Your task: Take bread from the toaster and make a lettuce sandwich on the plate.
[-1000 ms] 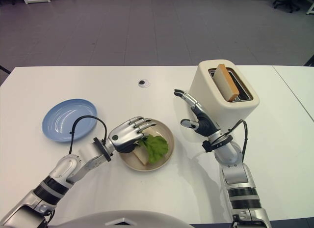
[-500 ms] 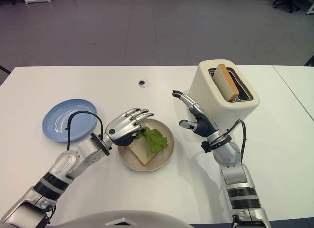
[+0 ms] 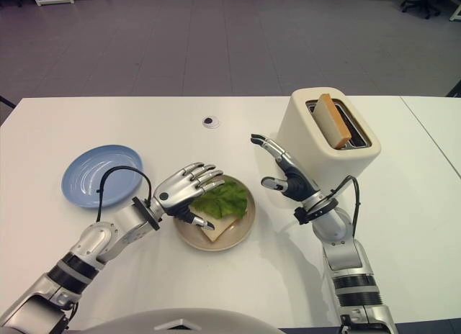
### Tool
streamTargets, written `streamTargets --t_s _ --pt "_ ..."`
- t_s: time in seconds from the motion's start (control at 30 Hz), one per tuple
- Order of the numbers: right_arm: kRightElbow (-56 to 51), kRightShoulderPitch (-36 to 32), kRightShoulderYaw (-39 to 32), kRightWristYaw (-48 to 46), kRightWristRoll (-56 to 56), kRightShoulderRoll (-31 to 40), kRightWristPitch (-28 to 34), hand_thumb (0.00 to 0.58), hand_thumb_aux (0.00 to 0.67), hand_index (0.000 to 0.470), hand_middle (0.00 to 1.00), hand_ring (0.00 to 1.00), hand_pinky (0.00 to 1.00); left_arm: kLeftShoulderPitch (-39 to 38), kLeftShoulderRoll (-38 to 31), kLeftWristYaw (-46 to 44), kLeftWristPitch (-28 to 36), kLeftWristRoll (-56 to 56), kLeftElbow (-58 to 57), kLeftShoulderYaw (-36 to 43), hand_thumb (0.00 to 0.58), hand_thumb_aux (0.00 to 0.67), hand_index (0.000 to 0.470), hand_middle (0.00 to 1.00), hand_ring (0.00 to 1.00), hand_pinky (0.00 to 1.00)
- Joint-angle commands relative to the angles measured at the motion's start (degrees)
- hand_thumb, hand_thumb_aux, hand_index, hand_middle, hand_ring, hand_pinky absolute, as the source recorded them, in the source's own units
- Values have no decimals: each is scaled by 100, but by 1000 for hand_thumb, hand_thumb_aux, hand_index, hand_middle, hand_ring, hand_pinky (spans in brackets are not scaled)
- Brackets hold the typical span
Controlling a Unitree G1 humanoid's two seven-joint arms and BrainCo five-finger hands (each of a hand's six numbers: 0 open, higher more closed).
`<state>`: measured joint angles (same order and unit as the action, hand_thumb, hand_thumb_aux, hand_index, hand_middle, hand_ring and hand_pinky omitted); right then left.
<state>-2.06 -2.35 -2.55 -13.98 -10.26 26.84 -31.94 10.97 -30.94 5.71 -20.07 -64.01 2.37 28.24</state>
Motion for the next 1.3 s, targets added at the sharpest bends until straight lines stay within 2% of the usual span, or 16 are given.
streamTargets --t_s 0.03,0.17,0.2,0.23,0.4,0.5,0.6,0.93,1.0,1.03,1.07,1.1,1.13,1.17,1.2,1.3 --pt "7 -40 -40 -49 -56 -25 26 0 0 0 0 0 0 -307 -303 -122 -124 330 422 -269 45 26 18 0 0 0" --pt "74 -51 25 -24 -83 28 5 0 0 0 0 0 0 -559 -340 -297 -155 1043 916 -704 36 21 15 0 0 0" --pt "203 -51 102 8 -144 91 -17 0 0 0 0 0 0 -669 -298 -363 -113 1416 1016 -885 0 0 0 0 0 0" --pt "369 -52 199 22 -141 151 -16 0 0 0 0 0 0 -789 -230 -442 -61 1852 1099 -1062 0 0 0 0 0 0" --pt "1274 -286 1346 233 -336 721 386 0 0 0 0 0 0 -1685 82 -728 179 3718 1411 -1865 0 0 0 0 0 0" --pt "1021 -410 1960 384 -447 1107 694 0 0 0 0 0 0 -1801 12 -652 132 3290 1158 -1870 0 0 0 0 0 0" --pt "488 -387 2211 723 -1245 1553 923 0 0 0 0 0 0 -1722 -38 -586 102 2761 870 -1759 0 0 0 0 0 0" --pt "-939 -518 1489 963 -1977 1871 1271 0 0 0 0 0 0 -1842 254 -565 16 3201 598 -1902 0 0 0 0 0 0" --pt "-1056 -520 1261 872 -1920 1801 1263 100 60 42 0 0 0 -1851 270 -578 5 3214 617 -1936 0 0 0 0 0 0" --pt "-1090 -521 1169 839 -1882 1763 1241 87 53 37 0 0 0 -1857 278 -583 2 3219 633 -1952 0 0 0 0 0 0" --pt "-1137 -529 1094 819 -1844 1739 1218 104 63 44 0 0 0 -1862 284 -585 -2 3219 644 -1964 0 0 0 0 0 0" --pt "-1169 -537 1044 804 -1810 1728 1208 227 147 103 0 0 0 -1864 292 -589 -2 3216 657 -1971 0 0 0 0 0 0" --pt "-1192 -544 1004 801 -1786 1721 1205 443 344 241 0 0 0 -1866 298 -594 -4 3211 668 -1977 0 0 0 0 0 0" --pt "-1213 -550 974 804 -1759 1722 1204 470 378 265 0 0 0 -1867 302 -598 -6 3205 677 -1981 0 0 0 0 0 0" --pt "-1234 -556 951 817 -1722 1726 1192 539 491 345 0 0 0 -1869 305 -602 -8 3200 686 -1985 0 0 0 0 0 0" --pt "-1260 -584 925 860 -1586 1720 1146 576 615 431 0 0 0 -1873 315 -608 -15 3190 702 -1999 0 0 0 0 0 0"
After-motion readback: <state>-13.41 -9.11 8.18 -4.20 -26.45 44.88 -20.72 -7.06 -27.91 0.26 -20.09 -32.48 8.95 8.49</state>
